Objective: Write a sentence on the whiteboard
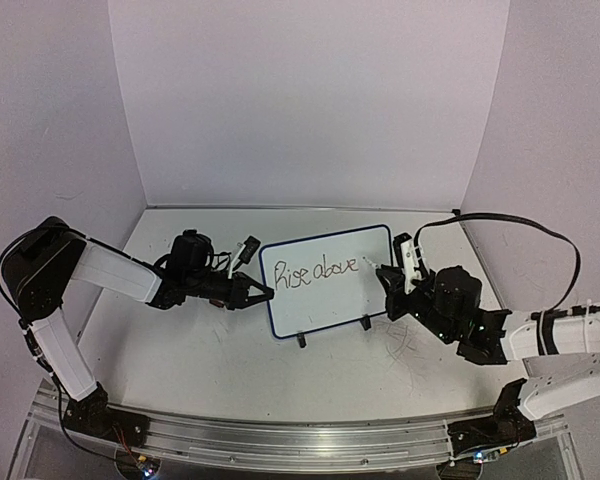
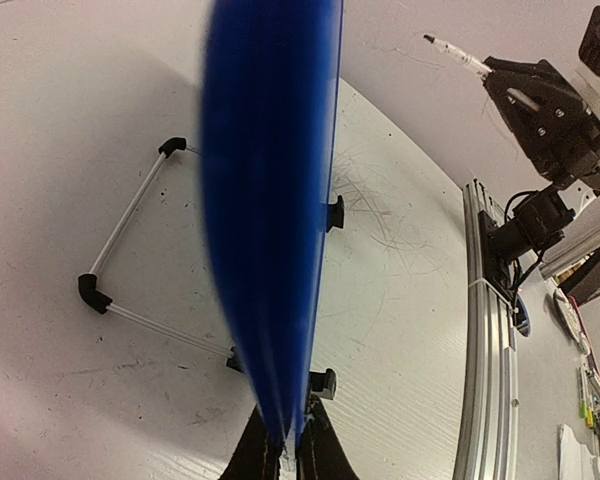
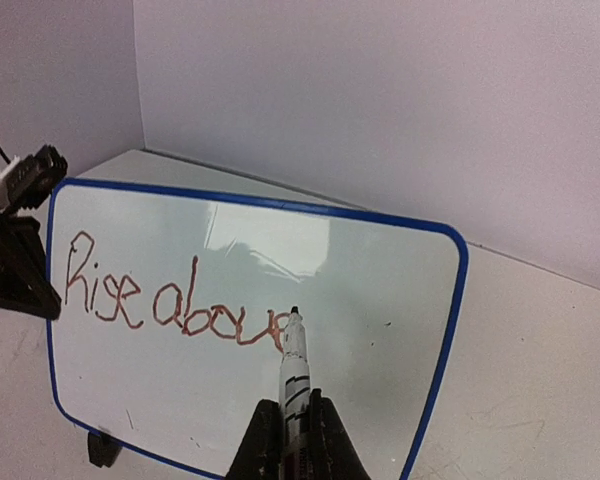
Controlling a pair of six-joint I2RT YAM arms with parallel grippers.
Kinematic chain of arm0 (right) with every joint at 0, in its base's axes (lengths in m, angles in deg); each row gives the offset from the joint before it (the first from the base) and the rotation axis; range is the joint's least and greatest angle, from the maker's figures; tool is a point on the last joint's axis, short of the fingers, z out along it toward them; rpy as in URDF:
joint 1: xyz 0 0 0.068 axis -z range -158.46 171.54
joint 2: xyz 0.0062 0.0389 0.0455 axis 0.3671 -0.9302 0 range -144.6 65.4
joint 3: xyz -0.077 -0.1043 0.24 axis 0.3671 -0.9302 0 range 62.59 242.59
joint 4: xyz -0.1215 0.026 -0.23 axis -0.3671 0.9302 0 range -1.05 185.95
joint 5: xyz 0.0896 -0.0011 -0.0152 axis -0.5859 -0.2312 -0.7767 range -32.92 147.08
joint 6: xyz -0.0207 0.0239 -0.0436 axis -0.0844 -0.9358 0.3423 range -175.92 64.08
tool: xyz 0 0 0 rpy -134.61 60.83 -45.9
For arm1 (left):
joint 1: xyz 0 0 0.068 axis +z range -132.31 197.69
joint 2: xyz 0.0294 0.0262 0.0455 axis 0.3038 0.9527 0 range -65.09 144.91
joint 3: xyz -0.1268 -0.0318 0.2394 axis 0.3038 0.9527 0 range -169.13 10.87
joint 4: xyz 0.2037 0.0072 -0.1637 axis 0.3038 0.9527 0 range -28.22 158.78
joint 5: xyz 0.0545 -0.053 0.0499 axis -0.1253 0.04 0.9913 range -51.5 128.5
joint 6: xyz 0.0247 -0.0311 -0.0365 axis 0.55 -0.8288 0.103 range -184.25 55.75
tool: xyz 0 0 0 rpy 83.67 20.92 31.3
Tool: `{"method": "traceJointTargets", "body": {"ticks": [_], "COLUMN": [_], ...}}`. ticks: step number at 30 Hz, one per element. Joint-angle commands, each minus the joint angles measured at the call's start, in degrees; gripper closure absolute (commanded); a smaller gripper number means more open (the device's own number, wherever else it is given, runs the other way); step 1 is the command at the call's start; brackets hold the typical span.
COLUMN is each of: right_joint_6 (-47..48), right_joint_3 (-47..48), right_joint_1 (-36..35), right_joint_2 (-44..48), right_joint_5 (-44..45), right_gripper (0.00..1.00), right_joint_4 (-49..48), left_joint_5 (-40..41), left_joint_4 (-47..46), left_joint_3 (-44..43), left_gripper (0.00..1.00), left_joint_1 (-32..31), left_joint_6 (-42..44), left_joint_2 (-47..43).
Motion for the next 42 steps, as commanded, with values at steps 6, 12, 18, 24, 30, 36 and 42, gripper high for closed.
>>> {"method": "traceJointTargets", "body": {"ticks": [6,12,18,24,30,36,42], "right_joint_6": [1.8,1.3,0.7,0.6,2.3,1.8,1.3], "right_joint_3": [1.5,1.7,2.5,1.9,4.0,6.3,8.1], "right_joint_1": [0.1,0.0,0.0,0.2,0.5,1.5,2.1], "right_joint_2": [-1.2,-2.4,-3.8,-3.3,-5.4,-7.5,-10.7], "right_joint_5": [-2.2,0.5,3.1,6.5,6.3,5.6,5.2], "right_gripper": [1.00,1.00,1.00,1.00,1.00,1.00,1.00], "right_joint_4": [-0.9,-1.0,-0.8,-1.1,-1.3,-1.2,-1.3], "left_joint_5": [5.0,4.9,5.1,4.9,4.9,5.1,5.3], "left_joint_4": [4.4,4.7,4.9,5.0,5.1,5.2,5.3], "left_joint_3": [-1.2,-1.6,-1.3,-1.4,-1.7,-1.2,-1.1], "left_gripper": [1.00,1.00,1.00,1.00,1.00,1.00,1.00], "left_joint_1": [0.1,0.2,0.2,0.2,0.2,0.2,0.2], "left_joint_6": [2.6,2.7,3.1,3.3,3.5,3.6,3.7], "left_joint_2": [0.4,0.7,0.5,0.5,0.5,0.1,-0.2]}}
